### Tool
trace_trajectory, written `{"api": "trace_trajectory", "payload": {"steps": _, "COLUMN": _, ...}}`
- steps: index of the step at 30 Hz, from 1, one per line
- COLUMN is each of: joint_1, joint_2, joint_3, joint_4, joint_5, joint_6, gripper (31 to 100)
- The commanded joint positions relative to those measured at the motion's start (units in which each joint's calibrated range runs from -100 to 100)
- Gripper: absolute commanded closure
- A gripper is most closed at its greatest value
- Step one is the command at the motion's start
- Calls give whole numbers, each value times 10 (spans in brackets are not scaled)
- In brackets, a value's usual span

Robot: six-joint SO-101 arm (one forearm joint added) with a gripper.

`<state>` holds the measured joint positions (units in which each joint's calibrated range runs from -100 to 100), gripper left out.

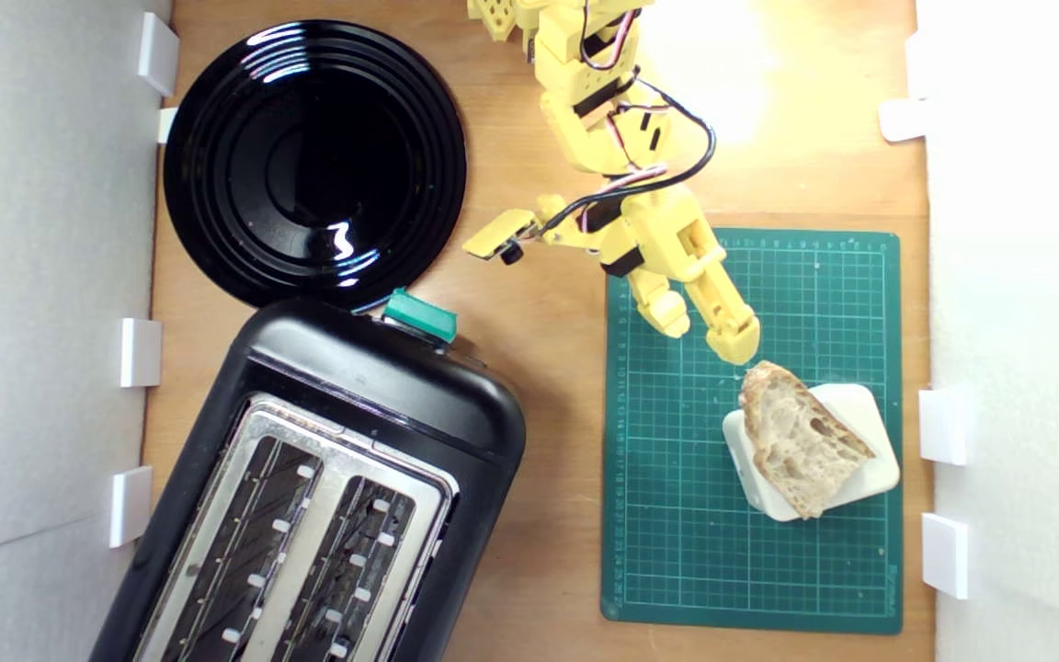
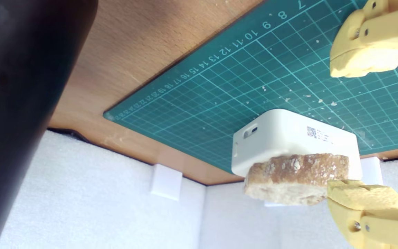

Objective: Pick bread and place in toaster

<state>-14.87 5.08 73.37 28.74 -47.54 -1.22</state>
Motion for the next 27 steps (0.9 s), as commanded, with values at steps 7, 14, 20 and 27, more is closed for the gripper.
{"api": "trace_trajectory", "payload": {"steps": 7, "joint_1": -42, "joint_2": 36, "joint_3": -81, "joint_4": -5, "joint_5": -19, "joint_6": -1, "gripper": 344}}
{"api": "trace_trajectory", "payload": {"steps": 14, "joint_1": -54, "joint_2": 64, "joint_3": -125, "joint_4": -6, "joint_5": -19, "joint_6": -1, "gripper": 345}}
{"api": "trace_trajectory", "payload": {"steps": 20, "joint_1": -64, "joint_2": 96, "joint_3": -173, "joint_4": -7, "joint_5": -18, "joint_6": -2, "gripper": 352}}
{"api": "trace_trajectory", "payload": {"steps": 27, "joint_1": -70, "joint_2": 130, "joint_3": -222, "joint_4": -7, "joint_5": -17, "joint_6": -2, "gripper": 352}}
